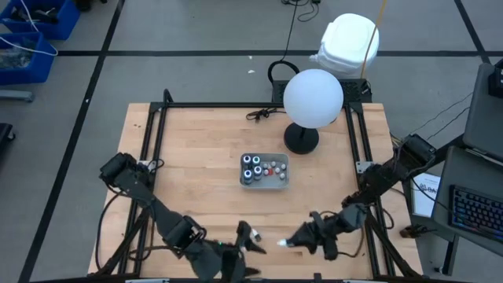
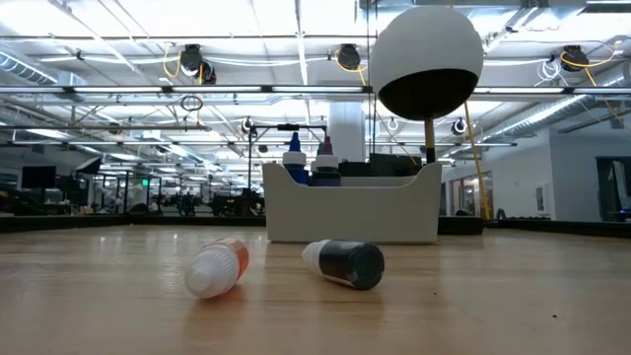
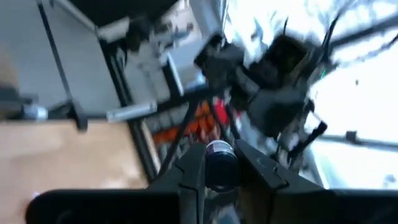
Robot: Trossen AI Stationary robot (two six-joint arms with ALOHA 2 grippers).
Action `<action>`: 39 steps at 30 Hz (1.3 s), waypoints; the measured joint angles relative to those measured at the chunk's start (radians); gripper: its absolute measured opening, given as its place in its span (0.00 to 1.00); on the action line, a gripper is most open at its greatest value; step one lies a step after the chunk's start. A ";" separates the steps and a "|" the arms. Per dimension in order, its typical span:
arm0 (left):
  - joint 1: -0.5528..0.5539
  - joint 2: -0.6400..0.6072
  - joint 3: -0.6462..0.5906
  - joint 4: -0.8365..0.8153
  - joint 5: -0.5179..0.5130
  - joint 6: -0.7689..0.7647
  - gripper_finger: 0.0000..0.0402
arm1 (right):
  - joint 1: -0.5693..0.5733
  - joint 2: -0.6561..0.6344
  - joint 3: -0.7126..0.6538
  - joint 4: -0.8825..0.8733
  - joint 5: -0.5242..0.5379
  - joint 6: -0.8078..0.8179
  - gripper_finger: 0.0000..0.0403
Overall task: Pick & Place food coloring
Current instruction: Put the left small purple food coloring bottle into the gray bin
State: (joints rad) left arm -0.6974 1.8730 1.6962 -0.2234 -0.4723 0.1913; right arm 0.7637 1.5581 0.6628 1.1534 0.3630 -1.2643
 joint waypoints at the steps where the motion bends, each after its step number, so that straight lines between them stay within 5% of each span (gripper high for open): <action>1: -0.001 0.000 -0.001 0.033 0.002 0.001 0.64 | 0.012 0.000 0.000 0.017 -0.018 -0.015 0.14; 7: 0.057 0.016 0.000 0.134 0.021 -0.079 0.58 | 0.035 0.000 0.000 0.085 -0.041 -0.103 0.14; 15: 0.158 0.025 -0.023 0.180 0.158 -0.153 0.57 | 0.001 0.000 0.000 0.085 0.080 -0.212 0.14; 29: 0.215 0.024 -0.023 0.148 0.152 -0.243 0.69 | 0.004 0.000 0.000 0.115 0.137 -0.376 0.14; 39: 0.218 0.024 -0.023 0.135 0.157 -0.261 0.59 | 0.004 0.000 0.000 0.126 0.153 -0.401 0.14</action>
State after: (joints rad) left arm -0.4789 1.8973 1.6737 -0.0883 -0.3156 -0.0700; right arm 0.7673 1.5581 0.6628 1.2792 0.5159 -1.6651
